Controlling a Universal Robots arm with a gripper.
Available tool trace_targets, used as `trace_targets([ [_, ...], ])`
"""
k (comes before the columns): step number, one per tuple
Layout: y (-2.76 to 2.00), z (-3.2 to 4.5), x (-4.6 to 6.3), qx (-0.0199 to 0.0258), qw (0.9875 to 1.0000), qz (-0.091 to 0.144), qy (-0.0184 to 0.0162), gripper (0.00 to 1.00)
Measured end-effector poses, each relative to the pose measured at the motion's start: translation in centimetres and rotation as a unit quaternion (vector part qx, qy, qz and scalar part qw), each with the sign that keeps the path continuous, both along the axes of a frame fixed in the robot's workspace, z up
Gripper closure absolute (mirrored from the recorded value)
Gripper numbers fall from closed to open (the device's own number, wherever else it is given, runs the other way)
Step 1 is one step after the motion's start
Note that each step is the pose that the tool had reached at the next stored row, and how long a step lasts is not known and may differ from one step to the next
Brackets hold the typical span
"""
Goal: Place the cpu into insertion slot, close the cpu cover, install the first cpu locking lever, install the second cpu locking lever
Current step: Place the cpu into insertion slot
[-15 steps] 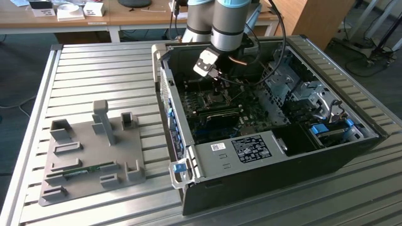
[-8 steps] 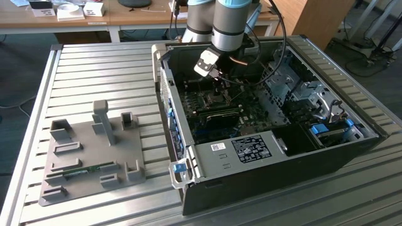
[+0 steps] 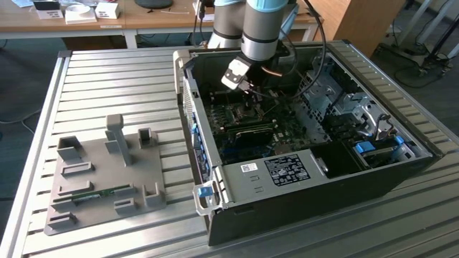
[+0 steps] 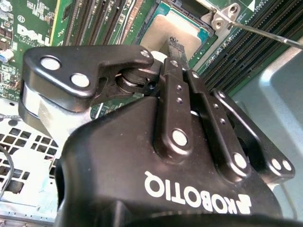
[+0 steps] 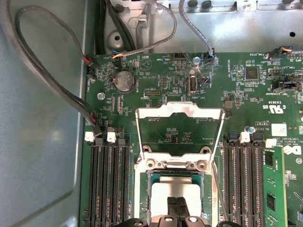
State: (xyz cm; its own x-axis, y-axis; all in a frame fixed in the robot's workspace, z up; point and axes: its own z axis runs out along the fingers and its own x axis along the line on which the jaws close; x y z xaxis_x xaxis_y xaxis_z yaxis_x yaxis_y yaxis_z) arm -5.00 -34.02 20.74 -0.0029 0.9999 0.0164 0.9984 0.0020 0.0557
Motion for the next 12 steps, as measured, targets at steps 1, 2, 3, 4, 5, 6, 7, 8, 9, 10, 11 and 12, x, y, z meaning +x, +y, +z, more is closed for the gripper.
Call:
trace_targets([
  [1,0.0,-0.06,0.0,0.0,1.0,0.0,0.0,0.89],
  [2,0.0,-0.06,0.0,-0.0001,1.0,0.0,0.0001,0.89],
  [3,0.0,-0.06,0.0,-0.0001,1.0,0.0,0.0001,0.89],
  [4,0.0,-0.09,0.0,-0.0001,1.0,0.0,0.0,0.89],
  [5,0.0,-0.14,0.0,0.0001,1.0,0.0,0.0,0.89],
  [6,0.0,-0.19,0.0,0.0001,1.0,0.0,0.0,0.89],
  [7,0.0,-0.22,0.0,0.0,1.0,0.0,0.0,0.89],
  [8,0.0,-0.22,0.0,0.0,1.0,0.0,0.0,0.89],
  [9,-0.01,-0.22,0.0,-0.0001,1.0,0.0,0.0001,0.89],
  [10,0.0,-0.23,0.0,-0.0001,1.0,0.0,0.0001,0.89],
  [11,0.0,-0.25,0.0,0.0,1.0,0.0,0.0,0.89],
  [12,0.0,-0.29,0.0,0.0002,1.0,0.0,-0.0001,0.89],
])
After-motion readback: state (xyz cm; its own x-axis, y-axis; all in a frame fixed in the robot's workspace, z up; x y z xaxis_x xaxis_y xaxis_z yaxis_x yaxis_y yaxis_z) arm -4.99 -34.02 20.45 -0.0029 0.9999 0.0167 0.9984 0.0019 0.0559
